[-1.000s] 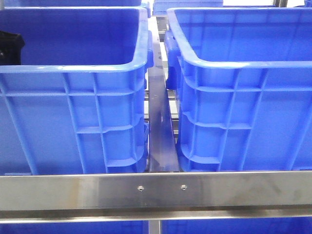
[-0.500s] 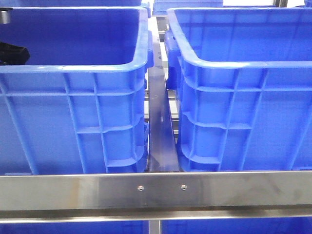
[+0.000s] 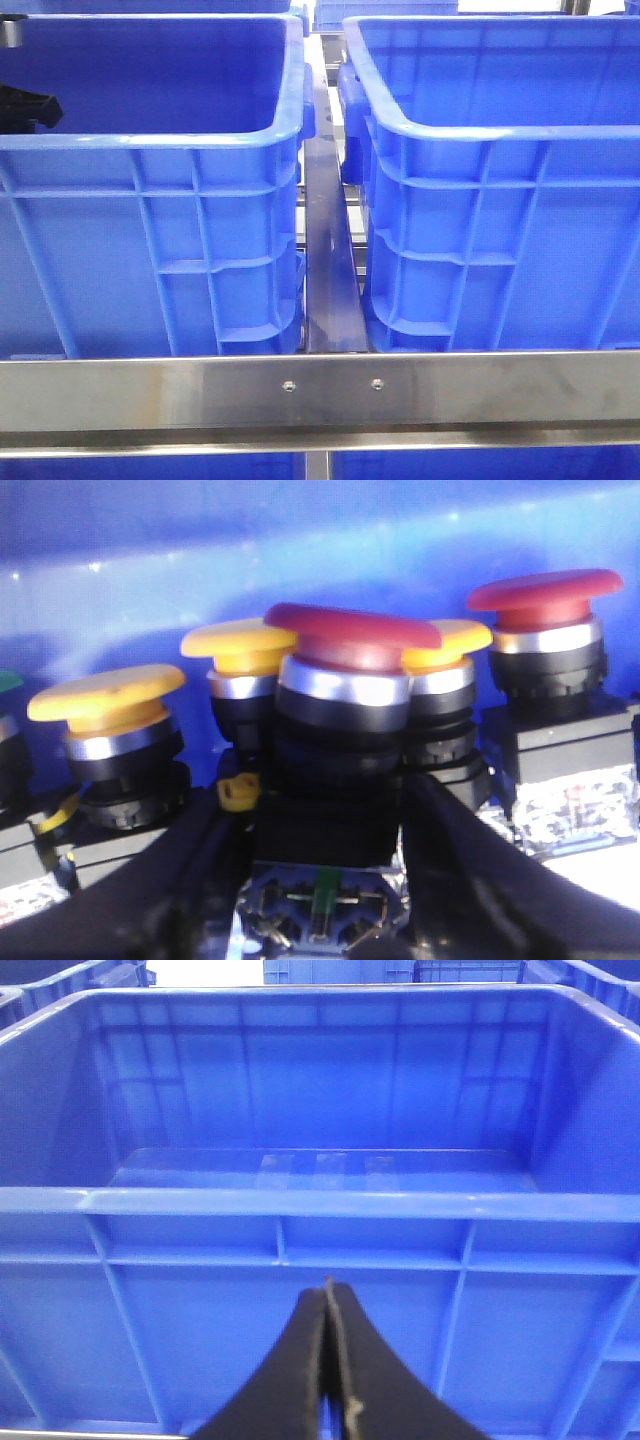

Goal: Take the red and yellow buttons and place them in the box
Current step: 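Lift the red button and carry it toward the right gripper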

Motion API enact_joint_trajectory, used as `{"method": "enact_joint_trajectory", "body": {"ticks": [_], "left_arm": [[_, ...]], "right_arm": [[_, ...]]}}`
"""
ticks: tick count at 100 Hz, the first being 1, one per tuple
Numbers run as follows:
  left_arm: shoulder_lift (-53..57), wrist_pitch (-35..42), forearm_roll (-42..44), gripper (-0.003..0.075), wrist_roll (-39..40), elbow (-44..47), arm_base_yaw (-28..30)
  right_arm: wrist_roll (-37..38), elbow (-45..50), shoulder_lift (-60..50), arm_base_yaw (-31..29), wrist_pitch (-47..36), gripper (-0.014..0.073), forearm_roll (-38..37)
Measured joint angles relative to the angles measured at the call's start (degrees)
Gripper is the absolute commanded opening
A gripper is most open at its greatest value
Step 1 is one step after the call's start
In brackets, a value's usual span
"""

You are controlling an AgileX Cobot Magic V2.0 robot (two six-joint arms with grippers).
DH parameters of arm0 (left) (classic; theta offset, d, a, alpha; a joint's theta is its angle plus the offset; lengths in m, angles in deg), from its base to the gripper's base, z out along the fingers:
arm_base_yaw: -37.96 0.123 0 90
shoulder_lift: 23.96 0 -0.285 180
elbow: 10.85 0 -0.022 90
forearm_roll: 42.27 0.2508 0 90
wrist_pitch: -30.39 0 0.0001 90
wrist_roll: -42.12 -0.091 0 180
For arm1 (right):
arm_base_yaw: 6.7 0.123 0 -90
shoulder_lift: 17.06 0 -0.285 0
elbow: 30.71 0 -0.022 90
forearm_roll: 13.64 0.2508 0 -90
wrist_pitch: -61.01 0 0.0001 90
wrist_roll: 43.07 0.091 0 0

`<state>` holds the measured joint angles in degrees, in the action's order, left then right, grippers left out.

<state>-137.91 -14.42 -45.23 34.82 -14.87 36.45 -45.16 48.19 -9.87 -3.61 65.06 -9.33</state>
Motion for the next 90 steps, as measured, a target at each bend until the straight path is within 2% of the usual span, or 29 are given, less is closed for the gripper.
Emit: {"method": "enact_joint_trajectory", "body": {"ticks": [21,36,67,90], "left_arm": [[1.3,-3.2,0.0,0.0194,-2.4,-1.4,-0.4],[5.3,-4.0,0.0,0.0194,-8.1,-1.6,-2.5],[13.1,-4.4,-1.6,0.0194,-18.4,-1.6,-11.0],[16.0,-6.4,-8.6,0.0188,-25.6,-2.4,-17.2]], "right_arm": [[0.0,0.0,0.0,0.0,0.0,-0.0069,0.0],[0.0,0.0,0.0,-0.1,0.0,-0.0069,0.0],[0.0,0.0,0.0,-0.1,0.0,-0.0069,0.0],[0.0,0.0,0.0,-0.1,0.0,-0.0069,0.0]]}}
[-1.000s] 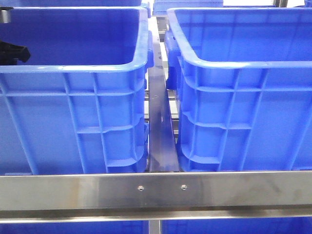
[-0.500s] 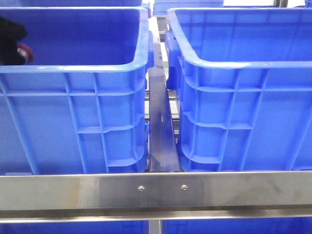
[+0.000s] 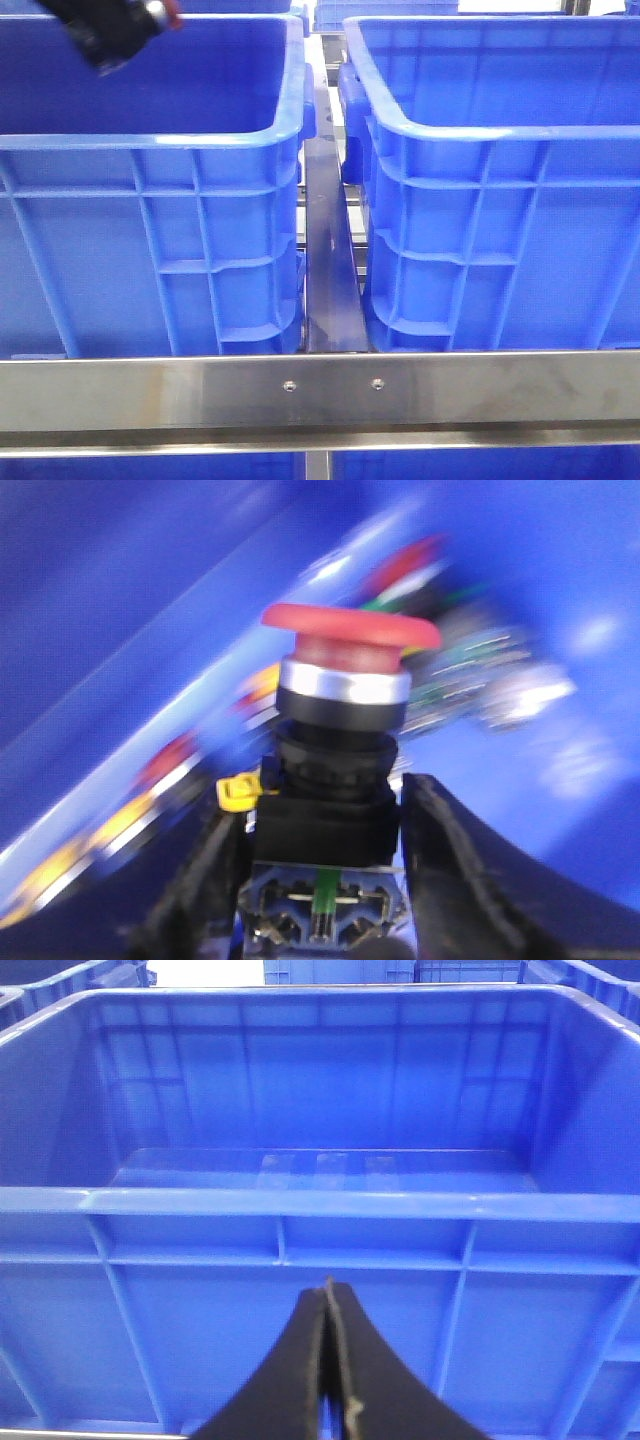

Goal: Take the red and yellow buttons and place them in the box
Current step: 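Lift the red button and carry it toward the right gripper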

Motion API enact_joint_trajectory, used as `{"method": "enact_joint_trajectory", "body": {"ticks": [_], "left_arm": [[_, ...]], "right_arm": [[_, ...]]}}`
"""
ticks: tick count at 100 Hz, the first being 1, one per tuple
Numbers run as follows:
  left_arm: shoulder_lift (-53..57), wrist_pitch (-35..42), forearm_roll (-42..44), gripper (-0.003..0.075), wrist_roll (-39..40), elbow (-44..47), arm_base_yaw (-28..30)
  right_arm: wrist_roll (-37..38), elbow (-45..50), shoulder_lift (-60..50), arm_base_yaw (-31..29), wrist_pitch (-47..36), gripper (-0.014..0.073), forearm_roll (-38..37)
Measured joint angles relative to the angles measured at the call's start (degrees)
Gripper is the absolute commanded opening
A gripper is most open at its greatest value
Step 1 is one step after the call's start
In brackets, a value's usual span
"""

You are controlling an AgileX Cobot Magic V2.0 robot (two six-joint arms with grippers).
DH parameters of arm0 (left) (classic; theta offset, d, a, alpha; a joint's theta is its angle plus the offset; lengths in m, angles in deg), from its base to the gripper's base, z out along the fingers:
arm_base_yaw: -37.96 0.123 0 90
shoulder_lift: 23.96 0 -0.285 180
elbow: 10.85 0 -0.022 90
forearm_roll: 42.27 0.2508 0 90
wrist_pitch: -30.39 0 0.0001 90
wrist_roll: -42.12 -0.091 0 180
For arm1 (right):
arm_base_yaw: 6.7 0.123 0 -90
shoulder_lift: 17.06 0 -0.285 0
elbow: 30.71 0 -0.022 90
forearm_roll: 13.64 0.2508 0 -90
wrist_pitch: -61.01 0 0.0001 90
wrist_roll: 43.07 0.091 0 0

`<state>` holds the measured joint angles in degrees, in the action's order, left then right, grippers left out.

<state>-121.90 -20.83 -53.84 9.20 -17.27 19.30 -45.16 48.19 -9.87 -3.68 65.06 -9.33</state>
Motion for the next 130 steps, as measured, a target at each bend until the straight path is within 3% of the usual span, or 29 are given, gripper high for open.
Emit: {"method": "enact_joint_trajectory", "body": {"ticks": [24,63,130], "left_arm": [[0.2,-0.9,-9.0,0.0188,-5.2,-0.9,-7.3],[0.2,-0.6,-11.7,0.0188,-5.8,-0.9,-18.8],[0.2,0.0,-13.0,0.0188,-5.9,-0.9,-19.9]], "right_arm": [[0.0,0.0,0.0,0.0,0.0,-0.0069,0.0],[0.0,0.0,0.0,0.0,0.0,-0.0069,0.0],[0.0,0.0,0.0,0.0,0.0,-0.0069,0.0]]}}
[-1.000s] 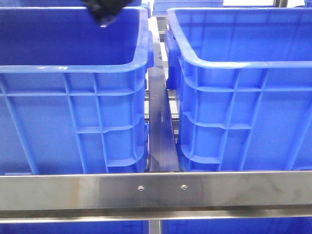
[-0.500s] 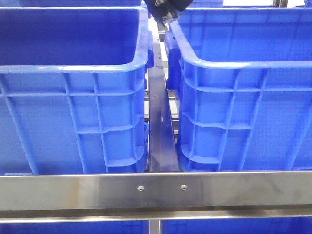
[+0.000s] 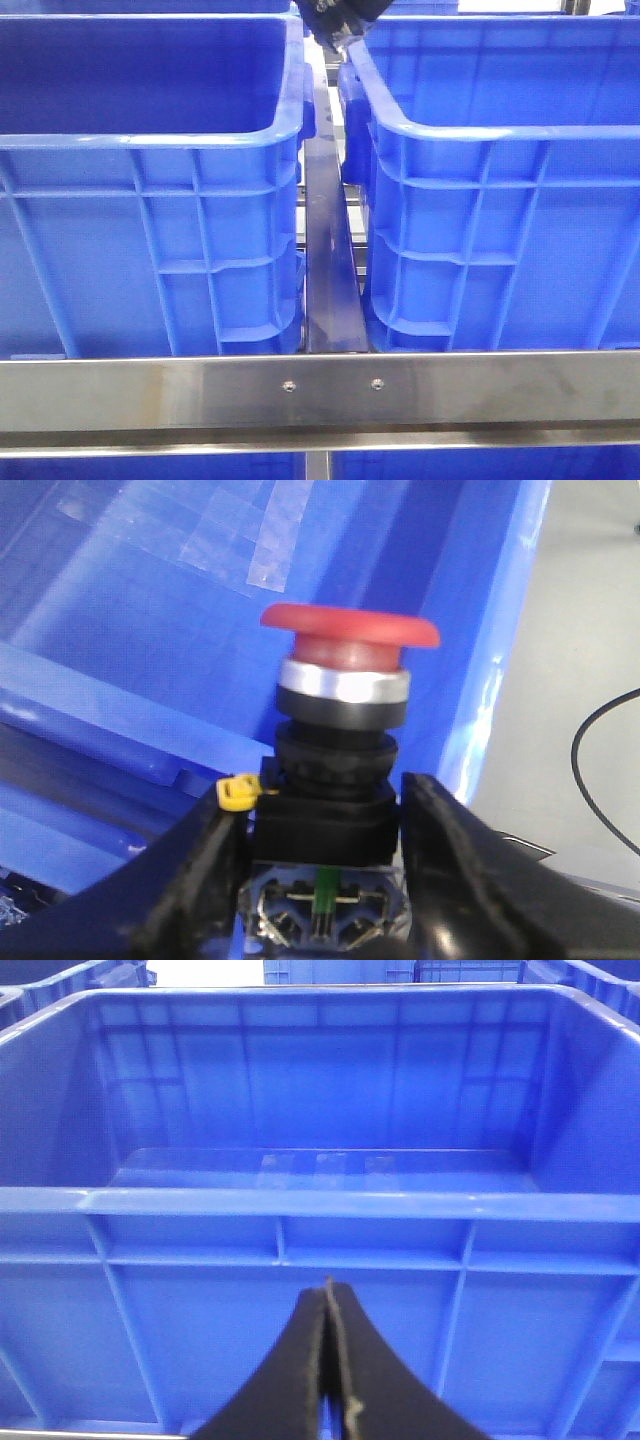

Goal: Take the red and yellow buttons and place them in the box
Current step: 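Lift the red button and carry it toward the right gripper, then grasp the red button with the right gripper and open the left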

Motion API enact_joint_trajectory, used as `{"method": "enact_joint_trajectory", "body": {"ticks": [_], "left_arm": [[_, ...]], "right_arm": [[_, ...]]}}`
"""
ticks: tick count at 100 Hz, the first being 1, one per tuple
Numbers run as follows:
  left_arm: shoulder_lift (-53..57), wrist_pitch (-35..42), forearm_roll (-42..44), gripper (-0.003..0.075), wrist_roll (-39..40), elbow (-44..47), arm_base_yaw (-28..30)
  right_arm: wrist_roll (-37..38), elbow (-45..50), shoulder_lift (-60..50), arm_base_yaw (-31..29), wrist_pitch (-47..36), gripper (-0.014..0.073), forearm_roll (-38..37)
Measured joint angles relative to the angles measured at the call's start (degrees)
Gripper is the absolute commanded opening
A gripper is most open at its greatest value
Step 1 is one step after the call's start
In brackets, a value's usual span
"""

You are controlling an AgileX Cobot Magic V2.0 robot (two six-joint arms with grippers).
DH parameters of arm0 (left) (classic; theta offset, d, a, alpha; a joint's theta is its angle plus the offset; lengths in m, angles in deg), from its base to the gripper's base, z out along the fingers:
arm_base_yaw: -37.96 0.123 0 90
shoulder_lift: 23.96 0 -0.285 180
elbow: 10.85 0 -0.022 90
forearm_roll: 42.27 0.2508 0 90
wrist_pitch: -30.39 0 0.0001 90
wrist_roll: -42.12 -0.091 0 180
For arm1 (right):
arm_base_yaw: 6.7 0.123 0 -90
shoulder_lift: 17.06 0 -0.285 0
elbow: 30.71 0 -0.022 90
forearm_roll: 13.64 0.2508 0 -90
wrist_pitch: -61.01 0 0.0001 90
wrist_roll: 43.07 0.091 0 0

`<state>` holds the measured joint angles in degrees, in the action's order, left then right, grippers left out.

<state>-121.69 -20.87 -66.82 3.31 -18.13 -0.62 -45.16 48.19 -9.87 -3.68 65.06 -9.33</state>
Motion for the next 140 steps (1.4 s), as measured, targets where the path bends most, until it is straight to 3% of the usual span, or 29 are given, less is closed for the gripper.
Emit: {"method": "enact_joint_trajectory", "body": {"ticks": [30,49,66,94,106,118,127,132,140], "left_arm": [[0.0,0.0,0.0,0.0188,0.0,0.0,0.0],[-0.4,0.0,0.0,0.0188,0.0,0.0,0.0],[-0.5,0.1,0.0,0.0188,0.0,0.0,0.0],[-0.5,0.1,0.0,0.0188,0.0,0.0,0.0],[-0.5,0.1,0.0,0.0188,0.0,0.0,0.0],[-0.5,0.1,0.0,0.0188,0.0,0.0,0.0],[-0.5,0.1,0.0,0.0188,0.0,0.0,0.0],[-0.5,0.1,0.0,0.0188,0.0,0.0,0.0],[-0.5,0.1,0.0,0.0188,0.0,0.0,0.0]], "right_arm": [[0.0,-0.2,0.0,0.0,0.3,-0.0069,0.0],[0.0,-7.1,0.5,0.0,9.3,-0.0069,-0.1],[0.0,-16.0,7.3,0.0,18.0,-0.0069,-0.2],[0.0,-27.1,21.5,0.0,21.0,-0.0059,2.4],[-0.1,-33.7,27.5,0.0,23.6,0.0088,3.6],[-0.1,-41.3,34.2,0.0,29.8,0.0411,9.4],[-0.9,-45.7,39.6,0.0,34.1,0.0598,16.6],[-2.3,-47.4,42.3,0.0,35.8,0.0638,20.6],[-5.0,-49.2,46.4,0.0,37.9,0.0629,27.1]]}}
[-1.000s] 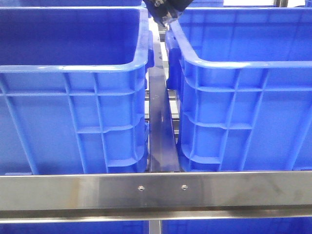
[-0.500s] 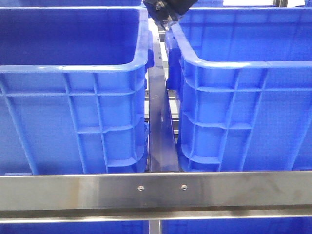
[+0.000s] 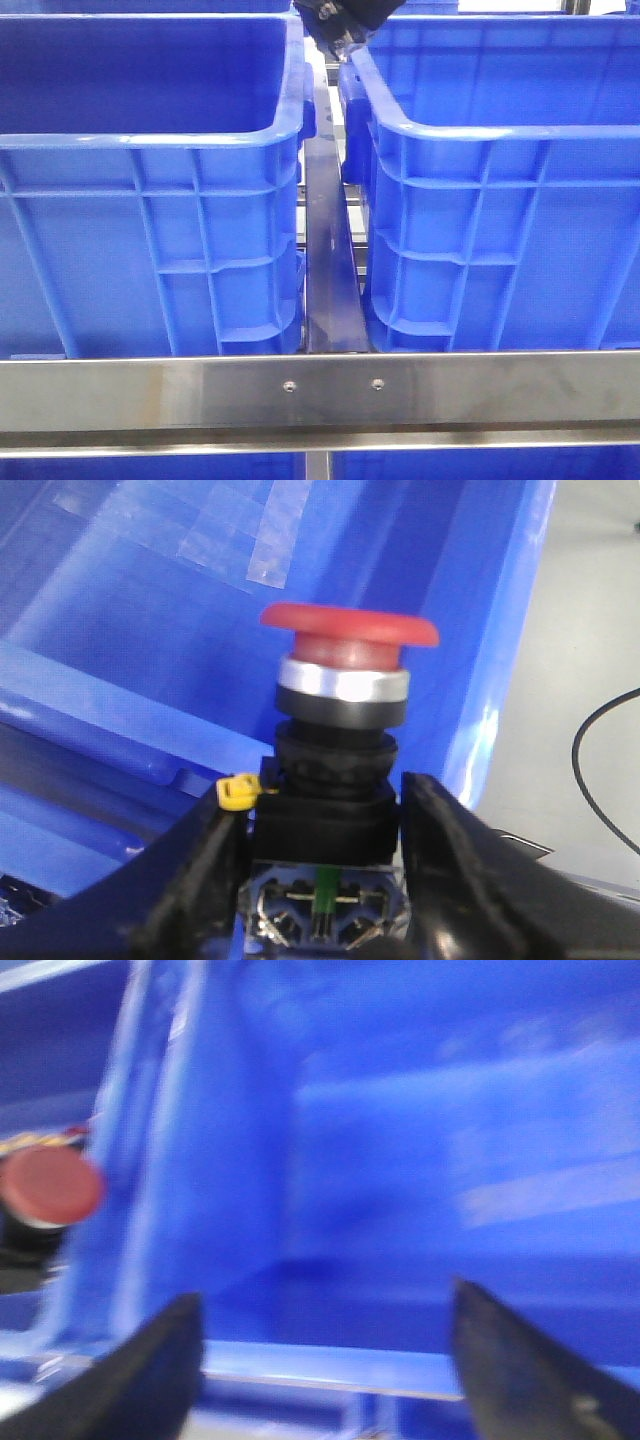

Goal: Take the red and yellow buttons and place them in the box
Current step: 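Grasp the red button with the right gripper and open the left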

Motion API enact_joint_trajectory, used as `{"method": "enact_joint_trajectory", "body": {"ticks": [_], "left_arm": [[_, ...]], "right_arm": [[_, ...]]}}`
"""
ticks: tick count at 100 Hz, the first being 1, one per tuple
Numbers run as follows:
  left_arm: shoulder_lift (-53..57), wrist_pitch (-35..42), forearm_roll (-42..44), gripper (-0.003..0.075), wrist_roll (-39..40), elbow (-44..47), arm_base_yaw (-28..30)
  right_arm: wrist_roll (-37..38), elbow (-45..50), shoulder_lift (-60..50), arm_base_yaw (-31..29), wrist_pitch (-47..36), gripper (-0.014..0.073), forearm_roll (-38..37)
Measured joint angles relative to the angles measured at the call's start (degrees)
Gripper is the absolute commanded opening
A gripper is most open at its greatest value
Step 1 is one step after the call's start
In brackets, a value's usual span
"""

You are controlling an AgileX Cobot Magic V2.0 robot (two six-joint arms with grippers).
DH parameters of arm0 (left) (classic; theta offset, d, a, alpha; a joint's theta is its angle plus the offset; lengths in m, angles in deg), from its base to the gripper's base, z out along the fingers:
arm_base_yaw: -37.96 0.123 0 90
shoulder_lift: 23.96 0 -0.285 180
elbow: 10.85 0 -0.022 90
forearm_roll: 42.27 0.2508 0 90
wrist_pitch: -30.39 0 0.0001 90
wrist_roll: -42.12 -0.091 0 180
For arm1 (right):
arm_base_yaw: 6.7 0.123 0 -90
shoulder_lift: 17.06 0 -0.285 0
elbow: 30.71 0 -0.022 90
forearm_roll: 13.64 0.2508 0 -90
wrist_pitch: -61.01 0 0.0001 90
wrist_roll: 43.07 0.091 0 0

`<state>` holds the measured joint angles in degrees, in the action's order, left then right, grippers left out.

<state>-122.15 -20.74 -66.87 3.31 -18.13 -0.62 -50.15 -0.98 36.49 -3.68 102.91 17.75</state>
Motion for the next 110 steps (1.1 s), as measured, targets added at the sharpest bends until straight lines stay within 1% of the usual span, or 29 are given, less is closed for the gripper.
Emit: {"method": "enact_joint_trajectory", "body": {"ticks": [22,45,54,61,67,94,110], "left_arm": [[0.0,0.0,0.0,0.0188,0.0,0.0,0.0],[0.0,0.0,0.0,0.0188,0.0,0.0,0.0],[0.0,0.0,0.0,0.0188,0.0,0.0,0.0],[0.0,0.0,0.0,0.0188,0.0,0.0,0.0],[0.0,0.0,0.0,0.0188,0.0,0.0,0.0],[0.0,0.0,0.0,0.0188,0.0,0.0,0.0],[0.0,0.0,0.0,0.0188,0.0,0.0,0.0]], "right_arm": [[-10.2,-1.1,10.2,0.0,1.9,0.0620,20.3],[-24.4,-1.2,18.5,0.0,5.9,0.0620,41.2],[-29.6,-1.3,20.9,0.2,7.3,0.0620,47.7],[-32.4,-1.3,22.7,1.1,7.5,0.0620,50.8],[-34.1,-1.3,24.1,1.9,7.5,0.0620,52.0],[-37.6,-1.3,28.5,5.2,7.5,0.0620,56.5],[-38.8,-1.3,30.1,6.2,7.0,0.0620,57.8]]}}
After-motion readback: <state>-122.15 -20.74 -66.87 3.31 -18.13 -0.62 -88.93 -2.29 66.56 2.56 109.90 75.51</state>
